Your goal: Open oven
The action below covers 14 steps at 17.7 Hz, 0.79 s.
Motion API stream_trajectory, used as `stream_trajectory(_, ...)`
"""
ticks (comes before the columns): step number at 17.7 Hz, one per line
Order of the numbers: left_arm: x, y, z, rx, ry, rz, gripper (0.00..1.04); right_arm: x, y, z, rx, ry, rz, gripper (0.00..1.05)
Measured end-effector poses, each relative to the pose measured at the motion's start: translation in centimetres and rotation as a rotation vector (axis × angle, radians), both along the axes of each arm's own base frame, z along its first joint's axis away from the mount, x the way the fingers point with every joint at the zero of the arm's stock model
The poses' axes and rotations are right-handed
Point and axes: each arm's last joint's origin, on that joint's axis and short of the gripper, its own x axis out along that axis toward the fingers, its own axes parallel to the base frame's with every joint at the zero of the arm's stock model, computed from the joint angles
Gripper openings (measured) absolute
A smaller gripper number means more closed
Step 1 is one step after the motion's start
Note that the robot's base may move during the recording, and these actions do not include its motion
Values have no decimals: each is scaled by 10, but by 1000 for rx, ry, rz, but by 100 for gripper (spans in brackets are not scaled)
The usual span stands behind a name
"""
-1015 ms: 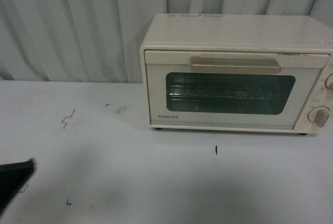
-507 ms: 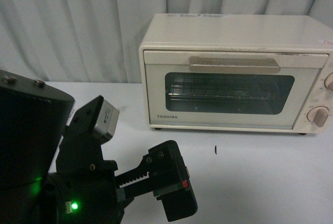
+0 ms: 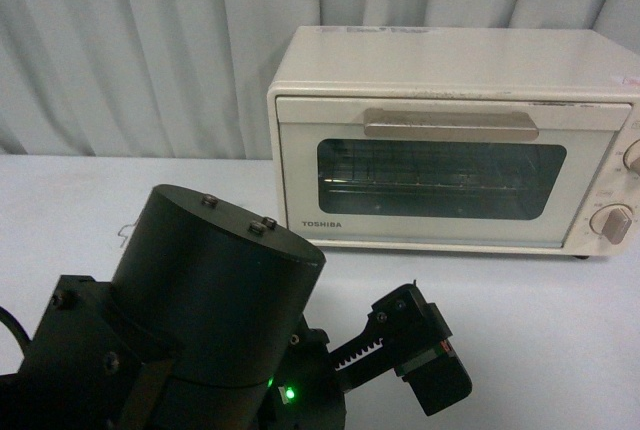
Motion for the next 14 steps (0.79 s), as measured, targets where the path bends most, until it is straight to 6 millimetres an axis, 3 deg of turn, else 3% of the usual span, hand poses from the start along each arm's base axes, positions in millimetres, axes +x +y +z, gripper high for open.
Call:
stream_trajectory(5,1,-6,-12,38,-7,14,98,0,0,0,0,-1,0,98)
stream_trajectory(14,17,7,-20,55,-19,79,98,0,0,0,0,0,0,98)
